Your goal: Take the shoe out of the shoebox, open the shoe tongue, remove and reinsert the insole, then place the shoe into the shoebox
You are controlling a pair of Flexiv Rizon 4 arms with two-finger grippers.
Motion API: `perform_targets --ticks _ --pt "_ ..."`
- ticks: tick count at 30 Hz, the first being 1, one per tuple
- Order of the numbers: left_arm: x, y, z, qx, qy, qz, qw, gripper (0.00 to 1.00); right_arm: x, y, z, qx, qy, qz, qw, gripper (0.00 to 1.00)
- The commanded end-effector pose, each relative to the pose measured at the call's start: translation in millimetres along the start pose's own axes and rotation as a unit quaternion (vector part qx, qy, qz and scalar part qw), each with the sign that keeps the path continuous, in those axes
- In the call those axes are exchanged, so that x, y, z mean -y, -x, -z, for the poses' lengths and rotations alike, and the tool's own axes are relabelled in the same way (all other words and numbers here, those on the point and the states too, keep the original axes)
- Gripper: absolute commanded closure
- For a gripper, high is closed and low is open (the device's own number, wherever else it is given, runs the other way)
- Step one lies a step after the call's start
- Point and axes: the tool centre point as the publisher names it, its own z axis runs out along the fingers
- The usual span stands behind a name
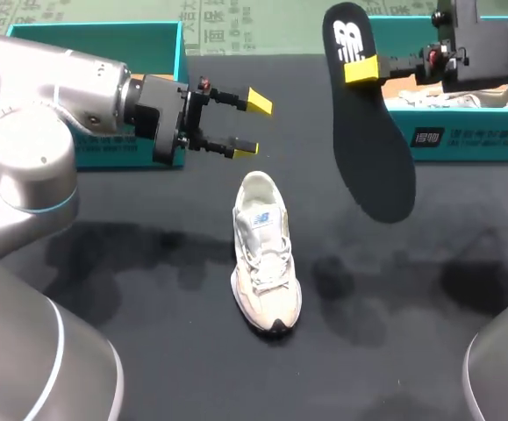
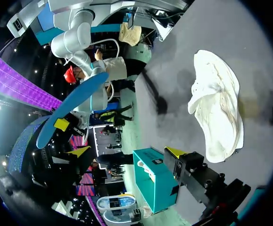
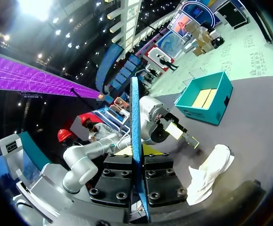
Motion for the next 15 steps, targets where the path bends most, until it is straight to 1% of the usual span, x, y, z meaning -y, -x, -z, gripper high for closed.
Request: perform_targets --ticks 1,2,3,5,6,7,9,10,11,13,15 --pt "3.5 -3.8 -1.4 0.013 0.015 0.019 1.000 0.00 -13.1 14.7 -9.6 -0.014 0.015 -0.018 1.000 1.00" --pt "6.0 -3.3 -0.5 0.030 0.014 0.022 0.999 0.00 -19.5 21.4 -12.1 -0.007 0.025 -0.027 0.999 1.00" --pt "7.2 -2.0 0.3 0.035 0.022 0.025 0.999 0.00 -24.2 28.8 -15.3 -0.013 0.026 -0.043 0.999 1.00" --pt "9.5 2.6 2.1 0.051 0.021 0.022 0.998 0.00 -29.5 43.4 -20.5 -0.012 0.030 -0.071 0.997 1.00" --pt "10.4 5.1 3.3 0.054 0.023 0.022 0.998 0.00 -30.2 50.3 -25.0 -0.020 0.024 -0.087 0.996 1.00" --pt "12.0 7.7 4.3 0.059 0.015 0.016 0.998 0.00 -30.3 57.1 -28.1 -0.016 0.020 -0.102 0.994 1.00" --pt "15.2 15.4 4.3 0.075 0.011 0.022 0.997 0.00 -31.1 67.1 -31.1 -0.017 0.029 -0.130 0.991 1.00" --pt "16.9 18.6 5.4 0.084 0.002 0.018 0.996 0.00 -30.4 70.8 -32.6 -0.008 0.028 -0.143 0.989 1.00" --pt "18.5 22.7 5.7 0.087 0.005 0.018 0.996 0.00 -30.3 75.4 -33.6 -0.003 0.035 -0.160 0.986 1.00" --pt "19.3 31.1 6.1 0.101 -0.001 0.021 0.995 0.00 -29.7 82.8 -36.4 0.008 0.027 -0.184 0.983 1.00" --pt "17.7 34.8 6.0 0.101 0.001 0.024 0.995 0.00 -29.7 82.8 -36.4 0.008 0.027 -0.184 0.983 1.00"
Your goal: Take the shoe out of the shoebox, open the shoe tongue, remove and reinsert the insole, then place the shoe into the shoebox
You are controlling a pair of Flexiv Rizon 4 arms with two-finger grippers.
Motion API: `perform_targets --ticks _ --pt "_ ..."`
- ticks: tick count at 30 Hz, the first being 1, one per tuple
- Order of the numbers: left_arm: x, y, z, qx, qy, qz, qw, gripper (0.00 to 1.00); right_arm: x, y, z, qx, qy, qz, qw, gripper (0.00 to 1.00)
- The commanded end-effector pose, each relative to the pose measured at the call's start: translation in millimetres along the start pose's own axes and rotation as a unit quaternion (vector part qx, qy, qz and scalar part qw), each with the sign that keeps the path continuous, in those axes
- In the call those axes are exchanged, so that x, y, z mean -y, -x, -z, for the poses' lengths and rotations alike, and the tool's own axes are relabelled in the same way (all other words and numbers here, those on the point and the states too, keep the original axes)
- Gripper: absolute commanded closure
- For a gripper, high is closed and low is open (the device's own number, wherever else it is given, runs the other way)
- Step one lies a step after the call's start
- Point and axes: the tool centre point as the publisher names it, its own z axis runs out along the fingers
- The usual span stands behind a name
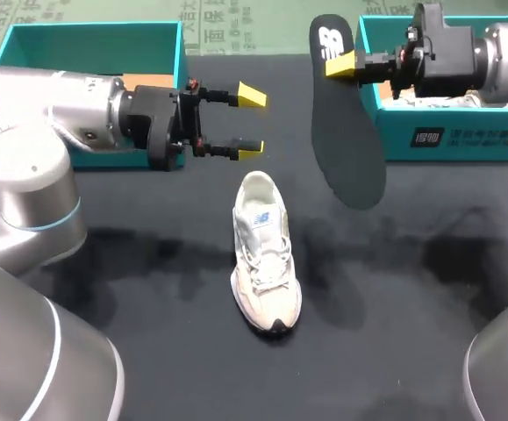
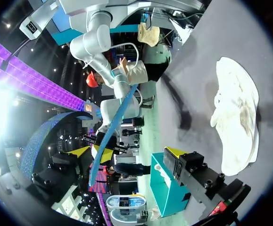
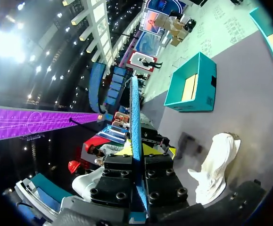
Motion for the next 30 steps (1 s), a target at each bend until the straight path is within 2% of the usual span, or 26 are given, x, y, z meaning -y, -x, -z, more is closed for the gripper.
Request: perform_targets --ticks 1,9,12,17,30 --pt "-0.1 3.8 -0.2 -0.001 0.002 0.000 1.000 0.00 -8.2 3.7 -14.4 0.006 -0.009 -0.006 1.000 1.00" --pt "-0.1 3.8 -0.2 -0.001 0.002 0.000 1.000 0.00 -8.2 3.7 -14.4 0.006 -0.009 -0.006 1.000 1.00" --pt "-0.6 4.4 -8.6 -0.005 0.004 0.000 1.000 0.00 -14.7 20.3 -32.1 0.001 -0.018 -0.059 0.998 1.00" --pt "-11.7 4.8 -13.3 0.001 0.017 -0.014 1.000 0.00 -23.9 53.9 -43.3 -0.005 -0.012 -0.144 0.990 1.00" --pt "-35.1 -6.4 -29.6 -0.006 0.039 -0.032 0.999 0.00 -38.3 77.8 -55.9 -0.013 0.007 -0.218 0.976 1.00"
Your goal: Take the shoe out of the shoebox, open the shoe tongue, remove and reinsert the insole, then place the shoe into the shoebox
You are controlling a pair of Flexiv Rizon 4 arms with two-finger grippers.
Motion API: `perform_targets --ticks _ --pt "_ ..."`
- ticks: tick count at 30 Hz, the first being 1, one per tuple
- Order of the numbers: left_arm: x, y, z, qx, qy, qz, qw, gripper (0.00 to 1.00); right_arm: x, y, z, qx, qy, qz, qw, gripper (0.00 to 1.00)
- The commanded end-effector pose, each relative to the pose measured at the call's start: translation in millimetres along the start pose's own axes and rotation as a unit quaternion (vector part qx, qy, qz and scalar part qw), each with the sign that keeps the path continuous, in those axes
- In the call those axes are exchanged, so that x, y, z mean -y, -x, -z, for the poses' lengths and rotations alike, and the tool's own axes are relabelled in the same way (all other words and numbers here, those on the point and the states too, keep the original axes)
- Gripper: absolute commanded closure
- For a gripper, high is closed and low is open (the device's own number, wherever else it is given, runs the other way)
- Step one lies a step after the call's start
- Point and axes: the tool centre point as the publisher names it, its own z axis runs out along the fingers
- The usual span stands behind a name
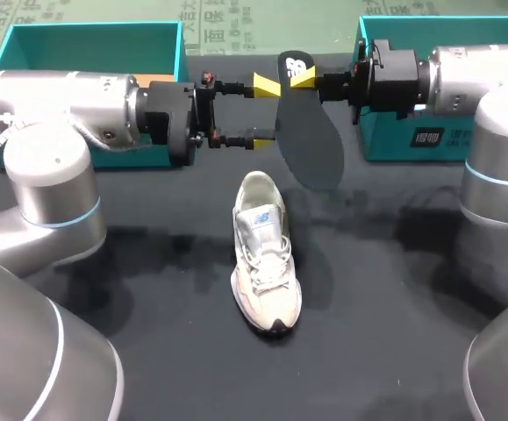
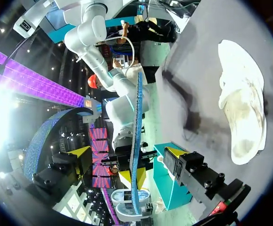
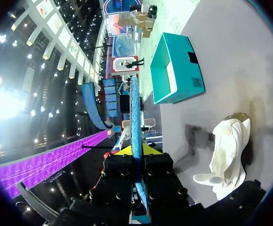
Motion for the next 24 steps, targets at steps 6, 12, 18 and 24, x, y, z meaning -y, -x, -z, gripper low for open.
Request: perform_targets --ticks 6,12,18,24 --pt "-20.6 -9.1 -16.6 -0.004 0.014 -0.004 1.000 0.00 -9.8 5.3 -7.8 0.001 0.004 -0.024 1.000 1.00" --pt "-25.9 -10.0 -24.0 -0.002 0.021 0.004 1.000 0.21 -9.8 5.3 -7.8 0.001 0.004 -0.024 1.000 1.00" --pt "-25.0 -8.2 -30.5 -0.001 0.021 0.006 1.000 0.41 -9.8 5.3 -7.8 0.001 0.004 -0.024 1.000 1.00" --pt "-25.2 -8.3 -34.0 -0.005 0.019 0.003 1.000 0.57 -9.8 5.3 -7.8 0.001 0.004 -0.024 1.000 1.00"
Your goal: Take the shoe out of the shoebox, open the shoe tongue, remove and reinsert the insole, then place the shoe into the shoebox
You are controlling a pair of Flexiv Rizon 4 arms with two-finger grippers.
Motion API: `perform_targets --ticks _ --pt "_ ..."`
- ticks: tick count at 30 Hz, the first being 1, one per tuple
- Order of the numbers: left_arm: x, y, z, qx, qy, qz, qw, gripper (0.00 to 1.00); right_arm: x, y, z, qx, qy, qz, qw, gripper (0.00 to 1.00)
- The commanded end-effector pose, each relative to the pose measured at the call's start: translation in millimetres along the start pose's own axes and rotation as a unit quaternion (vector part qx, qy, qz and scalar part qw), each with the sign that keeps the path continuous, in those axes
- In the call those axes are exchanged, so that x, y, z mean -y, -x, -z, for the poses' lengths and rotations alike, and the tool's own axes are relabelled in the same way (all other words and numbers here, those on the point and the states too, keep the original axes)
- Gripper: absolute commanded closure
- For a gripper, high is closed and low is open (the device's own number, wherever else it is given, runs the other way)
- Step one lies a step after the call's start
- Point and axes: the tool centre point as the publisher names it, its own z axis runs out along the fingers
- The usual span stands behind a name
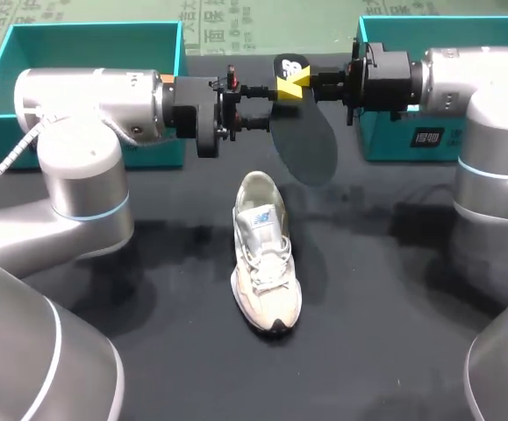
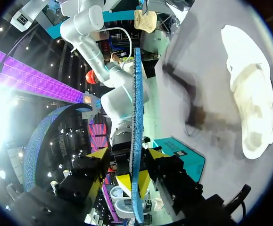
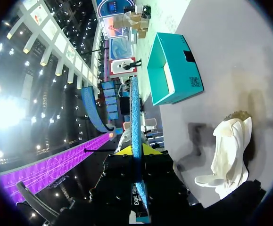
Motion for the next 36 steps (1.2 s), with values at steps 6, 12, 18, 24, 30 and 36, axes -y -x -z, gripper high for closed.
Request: perform_targets --ticks 6,12,18,24,30,36 --pt "-0.3 -3.6 -5.8 -0.005 -0.001 0.001 1.000 0.69 -0.1 0.2 -1.9 0.002 0.000 0.000 1.000 1.00" --pt "0.3 -5.2 -2.7 -0.009 0.002 0.002 1.000 0.73 -0.1 0.2 -1.9 0.002 0.000 0.000 1.000 1.00" --pt "-0.1 -5.4 1.1 -0.012 0.008 0.003 1.000 0.84 -0.1 0.2 -1.9 0.002 0.000 0.000 1.000 1.00" --pt "-2.8 -5.2 0.8 -0.014 0.013 0.002 1.000 1.00 -0.1 0.2 -1.9 0.002 0.000 0.000 1.000 1.00" --pt "-1.1 -5.4 -1.7 -0.017 0.010 0.000 1.000 1.00 0.9 -0.9 -0.6 -0.002 0.001 0.001 1.000 0.62" --pt "2.2 -1.8 13.4 -0.034 0.019 0.013 0.999 1.00 8.8 -4.0 14.2 -0.017 0.012 0.029 0.999 0.00"
